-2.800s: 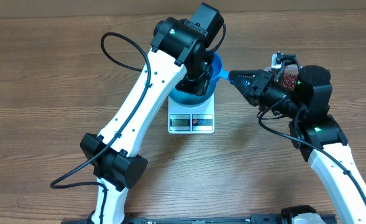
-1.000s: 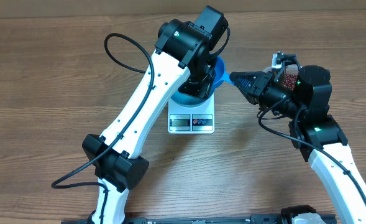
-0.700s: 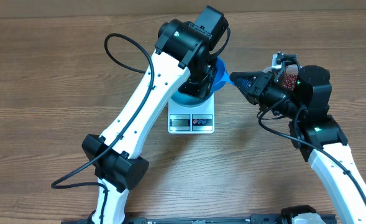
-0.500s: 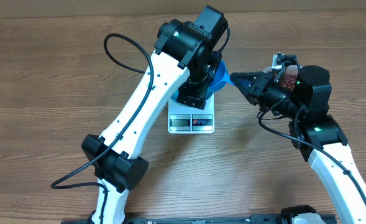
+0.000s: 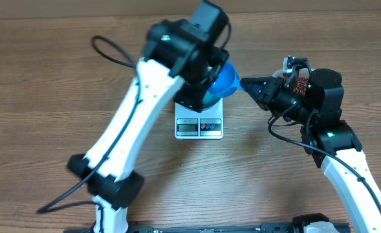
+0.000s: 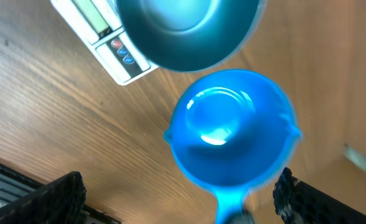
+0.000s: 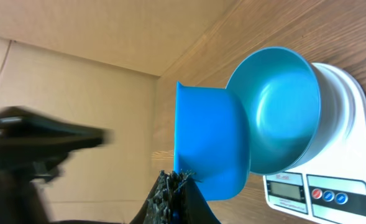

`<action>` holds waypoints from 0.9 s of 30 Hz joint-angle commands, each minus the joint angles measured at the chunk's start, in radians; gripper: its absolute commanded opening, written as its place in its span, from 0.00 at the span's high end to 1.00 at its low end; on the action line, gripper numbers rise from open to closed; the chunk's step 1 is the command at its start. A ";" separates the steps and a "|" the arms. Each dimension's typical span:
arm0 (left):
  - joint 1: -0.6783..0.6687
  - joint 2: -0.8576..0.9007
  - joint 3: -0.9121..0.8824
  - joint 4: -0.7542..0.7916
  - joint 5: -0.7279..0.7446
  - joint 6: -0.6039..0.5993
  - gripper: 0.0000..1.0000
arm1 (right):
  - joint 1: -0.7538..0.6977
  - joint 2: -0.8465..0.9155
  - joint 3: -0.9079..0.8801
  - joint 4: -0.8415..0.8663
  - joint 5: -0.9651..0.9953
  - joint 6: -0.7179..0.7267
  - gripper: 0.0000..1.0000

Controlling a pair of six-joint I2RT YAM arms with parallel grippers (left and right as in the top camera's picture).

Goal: Scoop item into bowl and weigh 150g on scale
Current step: 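Open the left gripper, releasing the scoop to the right gripper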

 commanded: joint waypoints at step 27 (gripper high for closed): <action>0.136 -0.248 0.014 -0.097 -0.263 1.076 0.00 | 0.006 -0.141 0.024 -0.025 0.039 -0.562 0.96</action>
